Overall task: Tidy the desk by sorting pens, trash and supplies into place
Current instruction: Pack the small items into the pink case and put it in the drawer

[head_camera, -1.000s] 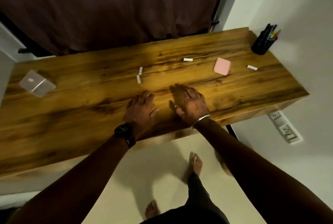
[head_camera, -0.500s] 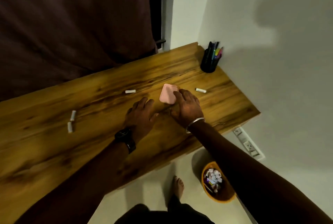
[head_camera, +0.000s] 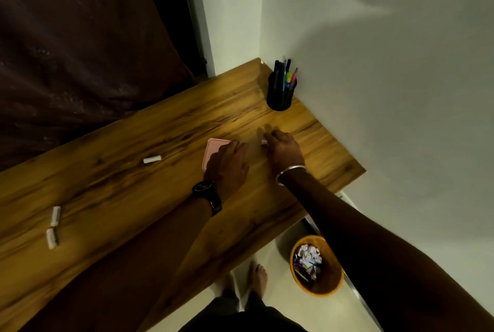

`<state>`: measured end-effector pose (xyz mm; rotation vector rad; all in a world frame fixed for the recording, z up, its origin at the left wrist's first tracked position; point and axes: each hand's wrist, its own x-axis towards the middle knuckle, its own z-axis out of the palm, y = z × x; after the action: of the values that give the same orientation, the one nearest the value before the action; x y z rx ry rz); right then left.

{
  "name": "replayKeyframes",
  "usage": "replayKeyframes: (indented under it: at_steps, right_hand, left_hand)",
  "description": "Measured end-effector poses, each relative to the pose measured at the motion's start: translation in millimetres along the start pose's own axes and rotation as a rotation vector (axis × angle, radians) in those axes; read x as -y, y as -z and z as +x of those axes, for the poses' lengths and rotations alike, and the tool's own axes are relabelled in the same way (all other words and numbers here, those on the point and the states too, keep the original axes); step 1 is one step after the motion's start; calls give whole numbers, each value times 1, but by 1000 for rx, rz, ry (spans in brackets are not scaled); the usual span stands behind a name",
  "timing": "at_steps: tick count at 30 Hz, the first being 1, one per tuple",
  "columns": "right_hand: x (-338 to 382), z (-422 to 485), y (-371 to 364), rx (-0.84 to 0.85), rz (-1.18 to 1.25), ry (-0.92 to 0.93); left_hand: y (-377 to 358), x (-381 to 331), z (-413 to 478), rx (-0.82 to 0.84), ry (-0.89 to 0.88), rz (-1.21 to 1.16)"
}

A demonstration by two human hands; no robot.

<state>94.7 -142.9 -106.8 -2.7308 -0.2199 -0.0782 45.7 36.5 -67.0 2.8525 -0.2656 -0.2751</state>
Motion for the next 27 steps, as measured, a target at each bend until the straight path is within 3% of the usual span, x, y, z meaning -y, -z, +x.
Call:
replayKeyframes:
  at_steps: [10, 19, 22, 27]
  right_hand:
    - [11, 19, -12, 15, 232, -15]
    - [157, 39, -31, 359, 304, 268]
    - [199, 49, -61, 550, 150, 363]
    - [247, 45, -101, 447, 93, 401]
  left_hand:
    - [-1, 45, 1, -53, 82, -57]
    - [17, 137, -52, -97, 392, -13]
    - [27, 166, -86, -150, 509, -3]
    - [37, 215, -137, -193, 655, -20]
